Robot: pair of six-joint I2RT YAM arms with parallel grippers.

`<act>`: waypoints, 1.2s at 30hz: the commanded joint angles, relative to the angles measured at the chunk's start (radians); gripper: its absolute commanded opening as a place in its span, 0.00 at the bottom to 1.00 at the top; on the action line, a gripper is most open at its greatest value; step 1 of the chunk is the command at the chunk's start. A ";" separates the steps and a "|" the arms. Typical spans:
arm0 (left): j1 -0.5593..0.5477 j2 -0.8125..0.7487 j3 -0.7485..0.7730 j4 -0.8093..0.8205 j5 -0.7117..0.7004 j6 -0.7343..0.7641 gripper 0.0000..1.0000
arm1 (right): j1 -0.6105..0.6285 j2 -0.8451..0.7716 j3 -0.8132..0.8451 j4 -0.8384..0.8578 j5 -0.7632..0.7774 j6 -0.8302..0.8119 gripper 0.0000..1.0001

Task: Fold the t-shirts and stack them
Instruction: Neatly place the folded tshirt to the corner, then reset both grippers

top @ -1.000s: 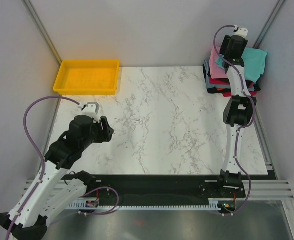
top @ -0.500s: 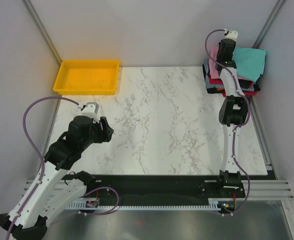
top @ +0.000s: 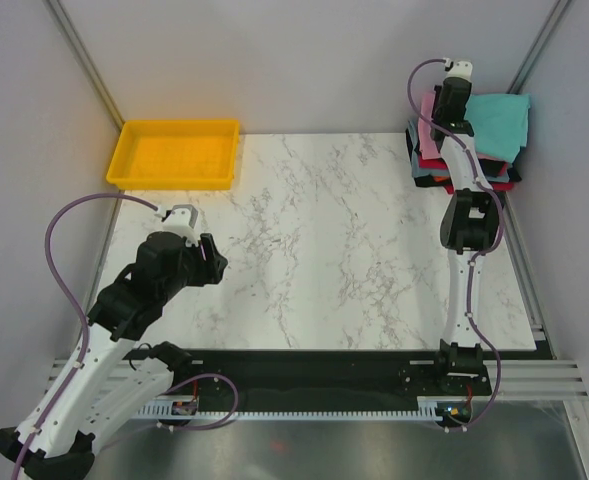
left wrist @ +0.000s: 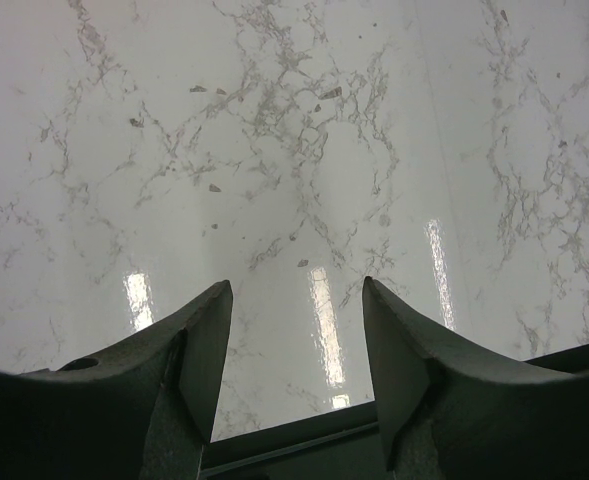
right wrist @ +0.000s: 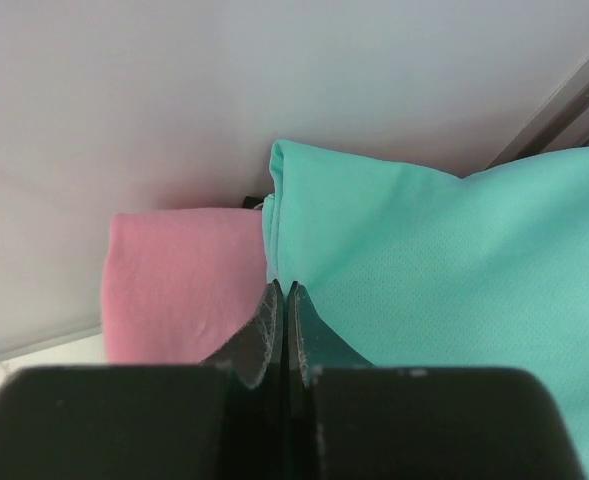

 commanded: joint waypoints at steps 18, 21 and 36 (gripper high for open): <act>0.004 -0.010 -0.008 0.031 -0.030 0.022 0.63 | 0.044 -0.148 -0.112 0.049 -0.027 -0.062 0.58; 0.004 -0.010 -0.010 0.031 -0.032 0.022 0.63 | 0.042 -0.160 -0.109 0.053 -0.020 -0.062 0.76; 0.009 0.011 -0.008 0.031 -0.029 0.023 0.64 | 0.321 -0.638 -0.514 0.102 -0.125 0.160 0.98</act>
